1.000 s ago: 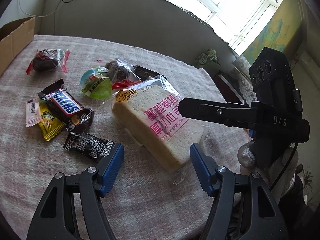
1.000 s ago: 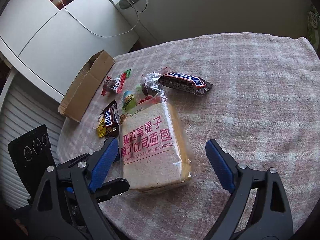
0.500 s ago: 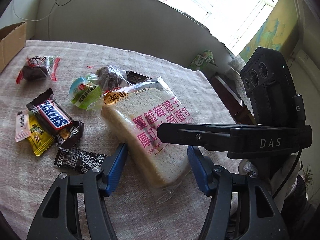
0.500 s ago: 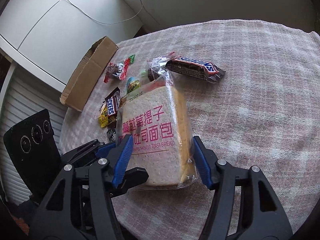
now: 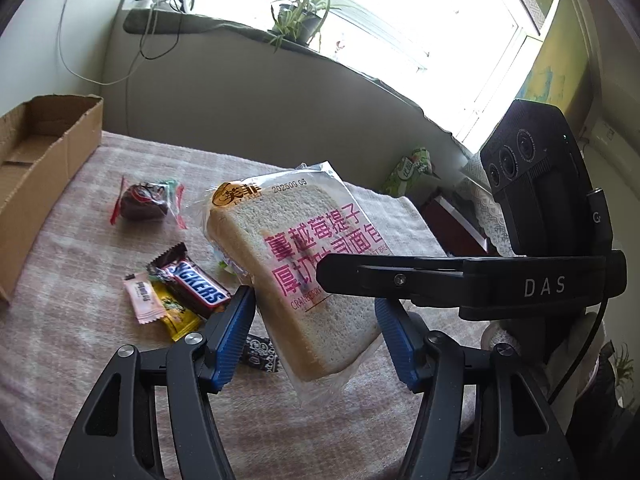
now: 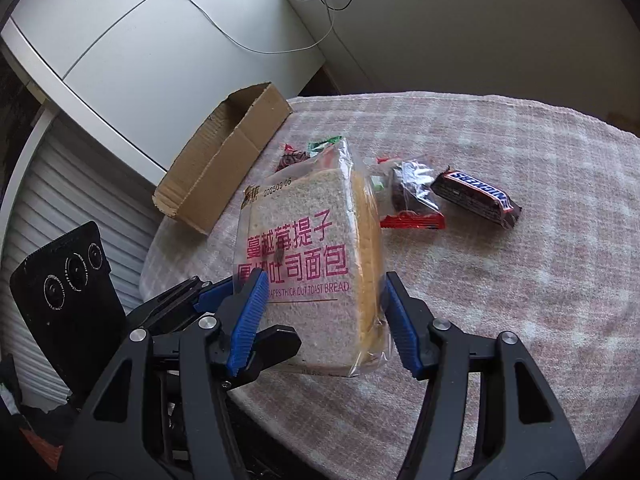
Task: Organize snacks
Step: 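Lift the bread loaf with the right tool into the cardboard box, open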
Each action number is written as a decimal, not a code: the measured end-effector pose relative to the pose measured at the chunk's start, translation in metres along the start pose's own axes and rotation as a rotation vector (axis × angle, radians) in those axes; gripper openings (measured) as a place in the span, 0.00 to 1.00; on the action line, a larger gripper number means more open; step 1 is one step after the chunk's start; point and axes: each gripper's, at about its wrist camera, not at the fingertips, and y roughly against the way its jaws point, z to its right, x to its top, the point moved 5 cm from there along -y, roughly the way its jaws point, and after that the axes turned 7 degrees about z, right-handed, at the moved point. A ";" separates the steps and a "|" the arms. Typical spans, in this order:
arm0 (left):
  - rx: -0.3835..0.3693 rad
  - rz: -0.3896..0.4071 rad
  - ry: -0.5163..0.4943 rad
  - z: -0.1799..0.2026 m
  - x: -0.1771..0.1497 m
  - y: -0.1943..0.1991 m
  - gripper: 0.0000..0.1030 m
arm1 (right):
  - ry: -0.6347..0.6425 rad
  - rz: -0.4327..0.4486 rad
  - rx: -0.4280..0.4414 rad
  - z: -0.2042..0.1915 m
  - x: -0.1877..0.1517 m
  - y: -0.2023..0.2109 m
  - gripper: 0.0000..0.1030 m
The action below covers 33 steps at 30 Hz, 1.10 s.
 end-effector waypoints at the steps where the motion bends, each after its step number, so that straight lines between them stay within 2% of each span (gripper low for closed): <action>1: 0.009 0.014 0.001 -0.005 0.004 0.006 0.60 | 0.014 0.001 0.007 -0.008 0.004 -0.002 0.59; 8: 0.096 0.117 0.025 -0.054 0.034 0.046 0.60 | 0.115 -0.005 0.069 -0.076 0.042 -0.036 0.59; 17: 0.224 0.225 0.073 -0.127 0.063 0.095 0.60 | 0.210 -0.040 0.161 -0.158 0.081 -0.100 0.59; 25: 0.295 0.246 0.121 -0.177 0.072 0.106 0.60 | 0.240 -0.090 0.189 -0.195 0.096 -0.155 0.59; 33: 0.323 0.233 0.169 -0.208 0.075 0.102 0.60 | 0.245 -0.136 0.193 -0.206 0.097 -0.192 0.59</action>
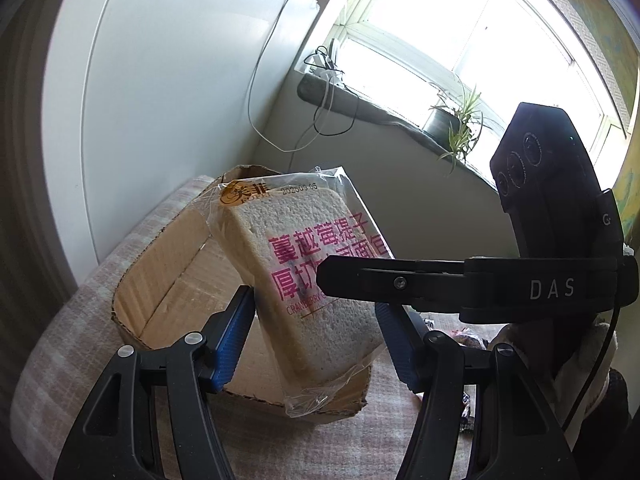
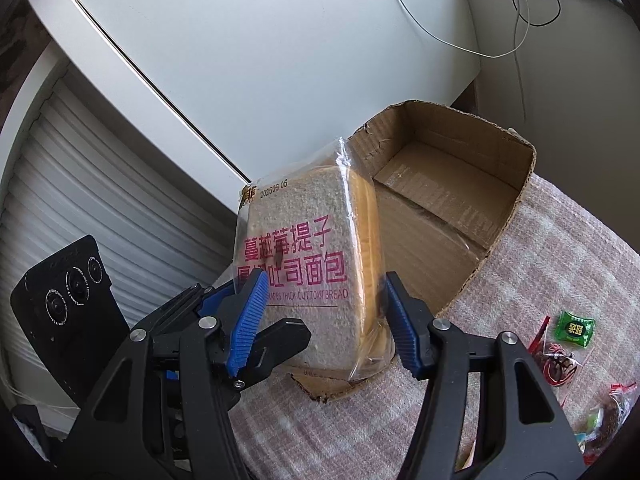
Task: Organize snacks
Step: 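Lift the bread loaf with the right tool into the cardboard box, open, then grasp the Snickers bar with the right tool while the left tool grasps a pink-white candy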
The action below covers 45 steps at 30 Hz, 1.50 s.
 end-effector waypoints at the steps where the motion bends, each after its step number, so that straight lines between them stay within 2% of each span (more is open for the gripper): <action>1: 0.006 -0.003 -0.002 -0.001 0.000 -0.001 0.60 | 0.000 -0.005 -0.001 0.000 0.000 -0.003 0.59; 6: 0.072 -0.003 -0.028 -0.009 -0.002 -0.005 0.52 | 0.000 0.009 -0.059 0.006 -0.001 -0.002 0.60; 19: 0.068 0.010 -0.023 -0.002 -0.004 0.011 0.52 | 0.004 0.048 -0.106 0.016 -0.004 0.019 0.63; 23: 0.057 0.009 -0.033 0.007 -0.004 0.014 0.52 | 0.025 0.074 -0.136 0.018 -0.013 0.042 0.68; 30: 0.020 -0.007 -0.047 0.031 -0.015 0.021 0.53 | 0.037 0.131 -0.232 0.043 -0.043 0.101 0.69; 38: -0.037 -0.073 -0.068 0.067 -0.043 0.019 0.54 | 0.003 0.177 -0.381 0.093 -0.090 0.170 0.69; 45: -0.074 -0.142 -0.084 0.094 -0.070 0.013 0.54 | -0.097 0.200 -0.474 0.151 -0.118 0.221 0.69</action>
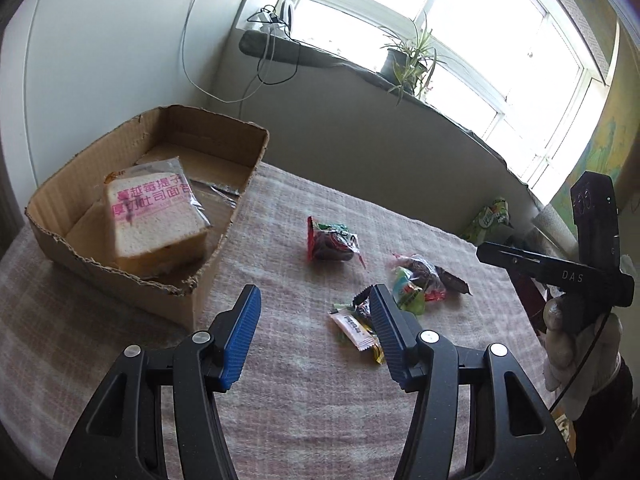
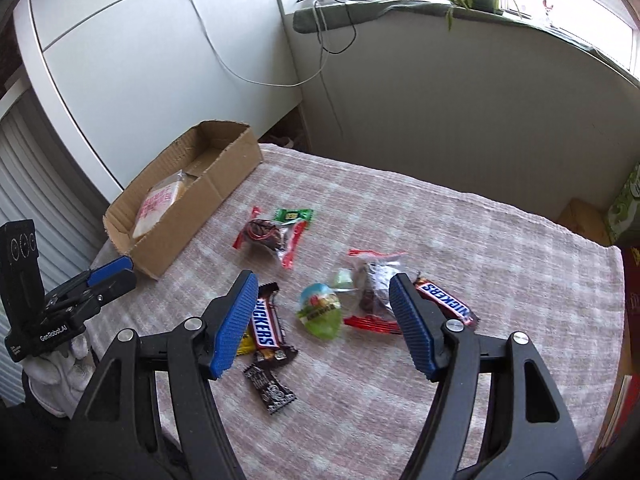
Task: Organize snacks
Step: 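Grasp the Snickers bar with the right tool while the left tool grasps a pink-white candy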
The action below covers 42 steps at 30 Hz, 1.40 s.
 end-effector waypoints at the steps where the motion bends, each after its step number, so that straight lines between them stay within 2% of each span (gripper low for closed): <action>1: -0.007 -0.010 -0.003 0.004 -0.003 -0.002 0.54 | -0.007 0.001 -0.018 0.009 -0.002 0.001 0.69; 7: -0.025 -0.082 -0.027 0.024 -0.022 -0.018 0.54 | -0.024 -0.034 -0.080 0.055 -0.010 -0.009 0.69; 13: -0.025 -0.139 -0.051 0.033 -0.035 -0.033 0.53 | 0.000 -0.101 -0.074 0.077 -0.018 -0.033 0.69; 20: -0.005 -0.187 -0.090 0.041 -0.042 -0.053 0.43 | 0.085 -0.138 -0.039 0.075 -0.019 -0.046 0.69; 25: 0.028 -0.213 -0.112 0.042 -0.043 -0.068 0.42 | 0.134 -0.164 -0.012 0.071 -0.020 -0.057 0.69; 29: 0.047 -0.225 -0.134 0.042 -0.042 -0.077 0.42 | 0.149 -0.181 -0.012 0.072 -0.022 -0.066 0.69; 35: 0.055 -0.240 -0.148 0.039 -0.040 -0.084 0.36 | 0.149 -0.195 0.003 0.074 -0.024 -0.079 0.69; 37: 0.058 -0.240 -0.151 0.038 -0.039 -0.085 0.31 | 0.150 -0.200 0.012 0.073 -0.024 -0.082 0.69; 42: 0.075 -0.242 -0.174 0.032 -0.037 -0.084 0.28 | 0.175 -0.213 0.008 0.070 -0.030 -0.088 0.69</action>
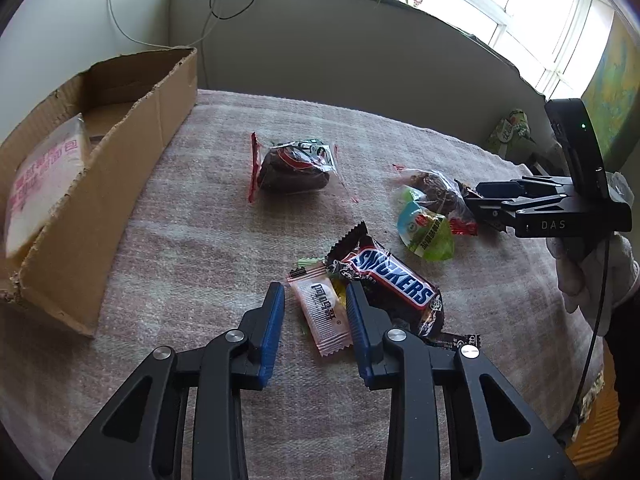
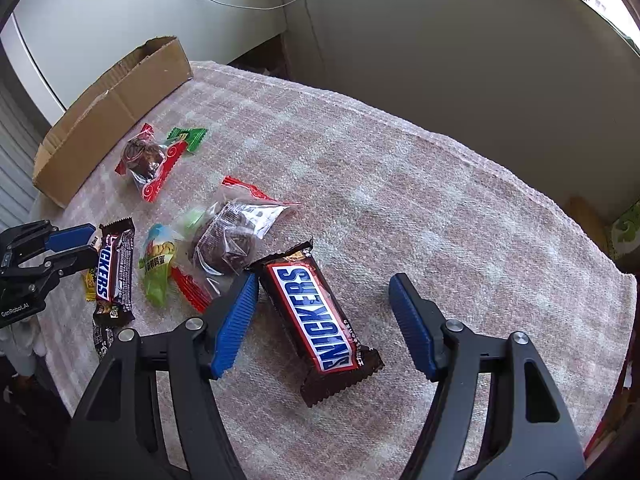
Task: Organize snacks
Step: 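Grasp the Snickers bar with the right tool while the left tool grasps a pink-white candy, then carry both candies into the cardboard box and open both tools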
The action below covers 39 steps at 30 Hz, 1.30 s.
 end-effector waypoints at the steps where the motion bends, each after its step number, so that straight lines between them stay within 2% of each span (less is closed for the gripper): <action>1: 0.011 -0.001 -0.008 -0.002 0.000 0.000 0.24 | 0.011 0.000 -0.008 -0.001 0.000 -0.001 0.68; 3: 0.001 -0.012 0.004 -0.005 -0.001 -0.001 0.23 | 0.028 -0.002 -0.018 -0.004 -0.001 -0.002 0.68; 5: -0.008 -0.016 0.007 -0.006 -0.002 0.001 0.23 | 0.042 -0.004 -0.025 -0.005 -0.001 -0.002 0.63; 11: 0.030 -0.022 -0.076 0.004 -0.001 -0.003 0.23 | 0.064 -0.009 -0.050 -0.009 -0.002 0.000 0.39; 13: 0.032 -0.019 -0.097 0.006 0.001 -0.004 0.17 | 0.063 -0.008 -0.055 -0.009 -0.003 0.002 0.29; 17: 0.041 -0.006 -0.112 0.009 0.000 -0.003 0.17 | 0.047 -0.002 -0.057 -0.009 -0.005 0.005 0.29; 32: 0.016 0.058 -0.057 0.002 -0.001 0.021 0.17 | 0.015 0.050 -0.095 -0.016 -0.006 0.038 0.29; 39: 0.007 0.121 -0.032 -0.007 0.005 0.048 0.17 | 0.032 0.112 -0.089 -0.041 0.011 0.068 0.29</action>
